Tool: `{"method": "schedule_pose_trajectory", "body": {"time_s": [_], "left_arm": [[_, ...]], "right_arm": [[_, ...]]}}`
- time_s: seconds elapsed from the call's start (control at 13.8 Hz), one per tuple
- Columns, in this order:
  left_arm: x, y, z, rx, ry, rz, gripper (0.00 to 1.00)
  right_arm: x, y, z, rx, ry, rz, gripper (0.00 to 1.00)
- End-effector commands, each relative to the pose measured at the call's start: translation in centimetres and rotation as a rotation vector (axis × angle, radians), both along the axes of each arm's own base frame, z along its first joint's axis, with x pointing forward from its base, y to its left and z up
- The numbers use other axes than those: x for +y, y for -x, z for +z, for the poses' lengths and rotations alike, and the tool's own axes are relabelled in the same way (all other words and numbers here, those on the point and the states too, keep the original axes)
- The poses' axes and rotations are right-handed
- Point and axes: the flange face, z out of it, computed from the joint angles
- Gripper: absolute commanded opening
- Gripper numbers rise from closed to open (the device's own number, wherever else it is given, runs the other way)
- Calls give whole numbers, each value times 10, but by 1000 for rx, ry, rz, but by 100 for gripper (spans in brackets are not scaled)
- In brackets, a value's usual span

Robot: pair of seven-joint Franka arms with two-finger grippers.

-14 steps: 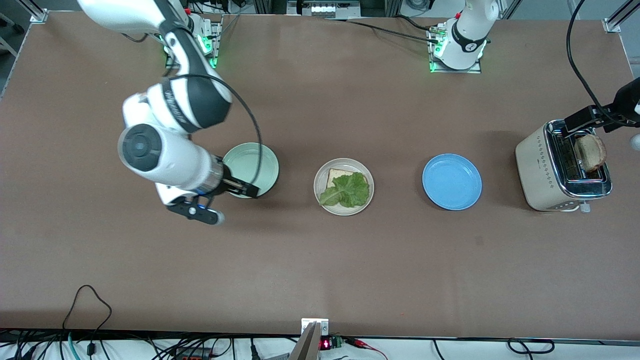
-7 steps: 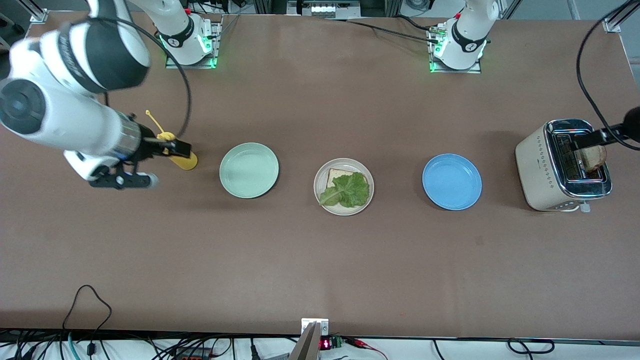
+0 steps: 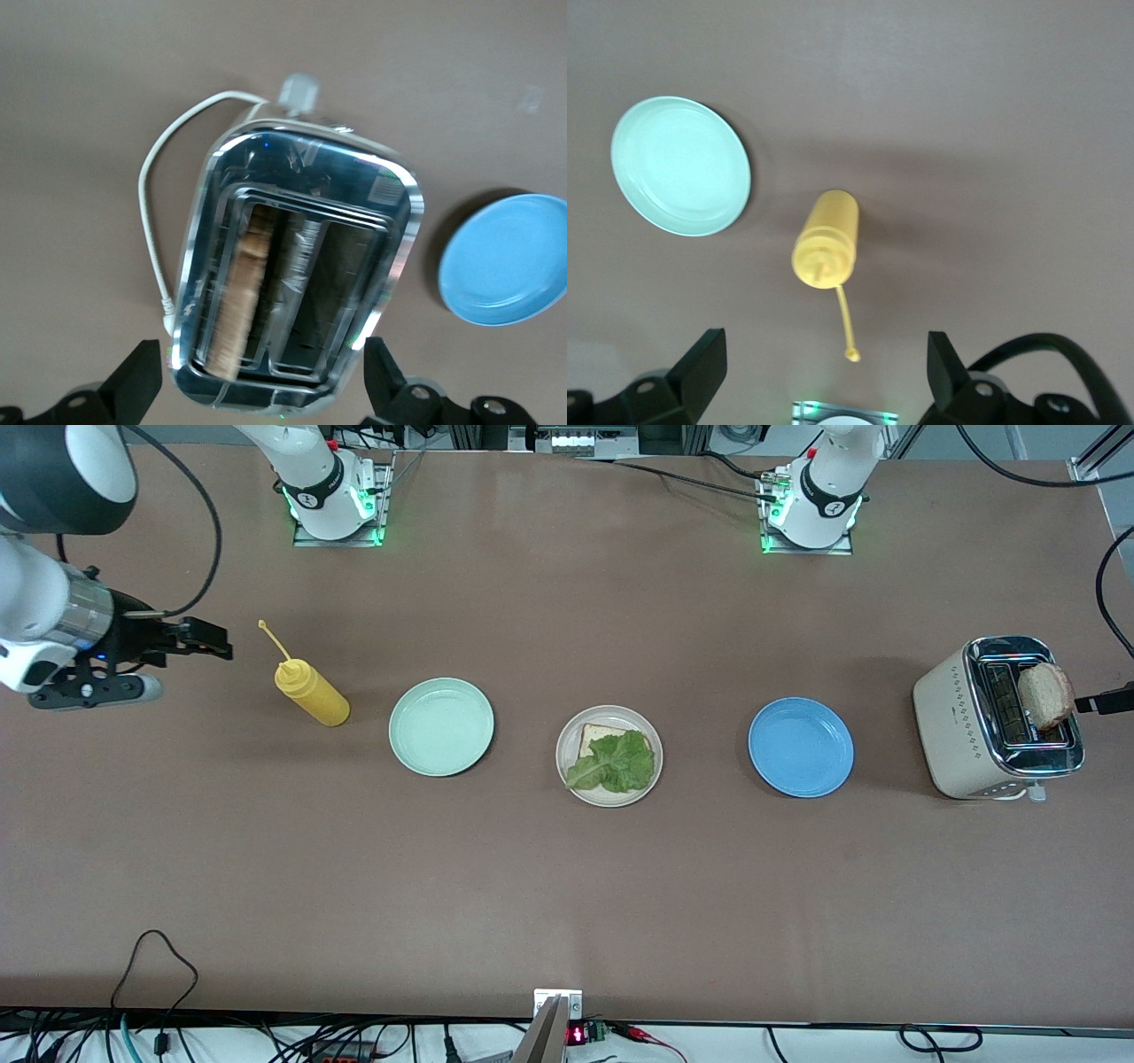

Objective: Make sandwich in beige plate with both arms

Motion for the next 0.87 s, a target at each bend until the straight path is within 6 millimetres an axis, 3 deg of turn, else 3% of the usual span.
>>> {"method": "schedule_pose_trajectory", "body": {"time_s": [0.0,0.22,0.36,0.58,0.79], "left_arm": [[4,1,-12,25,33,-18,100],[5,3,-30,58,51,-15,100],[3,6,-39,73,59,-15,100],[3,5,-53,92,70,-11,100],[3,6,-59,108,77,-1,92]], "right_arm": [[-11,-5,-8,-5,-5,64,100],[-13,-24,3,-30,-5,62,100],[-13,-26,15,-50,44,75,100],[-10,-32,16,-66,72,86,100],[-11,-38,27,-93,78,81,100]]}}
